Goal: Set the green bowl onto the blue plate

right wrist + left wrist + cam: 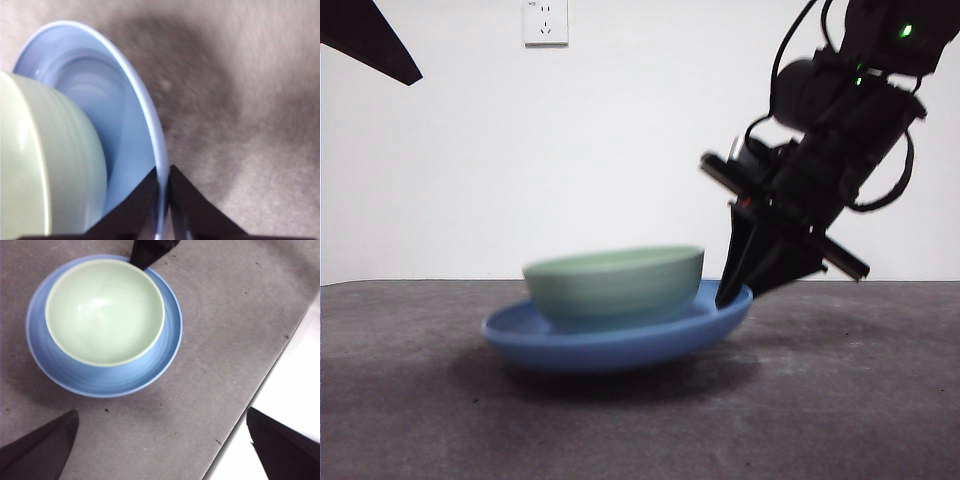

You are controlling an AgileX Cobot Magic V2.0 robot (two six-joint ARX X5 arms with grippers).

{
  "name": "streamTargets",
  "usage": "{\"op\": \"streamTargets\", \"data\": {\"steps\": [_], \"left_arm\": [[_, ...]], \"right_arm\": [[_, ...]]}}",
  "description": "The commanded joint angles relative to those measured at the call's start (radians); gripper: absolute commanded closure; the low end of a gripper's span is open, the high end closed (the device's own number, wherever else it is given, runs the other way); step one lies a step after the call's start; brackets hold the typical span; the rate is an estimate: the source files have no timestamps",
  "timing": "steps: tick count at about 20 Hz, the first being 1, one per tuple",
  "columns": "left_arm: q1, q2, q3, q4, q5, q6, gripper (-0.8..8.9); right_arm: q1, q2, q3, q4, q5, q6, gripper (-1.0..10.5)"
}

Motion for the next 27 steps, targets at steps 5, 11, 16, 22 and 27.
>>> {"op": "streamTargets", "data": {"steps": [5, 11, 16, 22, 27], "left_arm": [[-0.007, 0.004, 0.015, 0.012, 0.008, -0.002, 0.35], [-0.007, 0.004, 0.015, 0.012, 0.008, -0.002, 0.35], [-0.007, 0.004, 0.015, 0.027, 0.008, -0.003, 0.35], [-0.007, 0.004, 0.015, 0.024, 0.008, -0.007, 0.35], [-0.007, 0.004, 0.015, 0.022, 0.008, -0.029, 0.35]], "right_arm": [[0.033, 0.043, 0.015, 0.037, -0.008, 0.021, 9.3], [0.041, 0.043, 0.015, -0.010, 0.037, 0.024, 7.7], [0.035, 0.035, 0.018, -0.045, 0.079, 0.020, 5.8], [0.029, -0.134, 0.018, -0.199, 0.287, -0.045, 5.4], [0.040, -0.417, 0.018, -0.345, 0.348, -0.097, 3.1]]}}
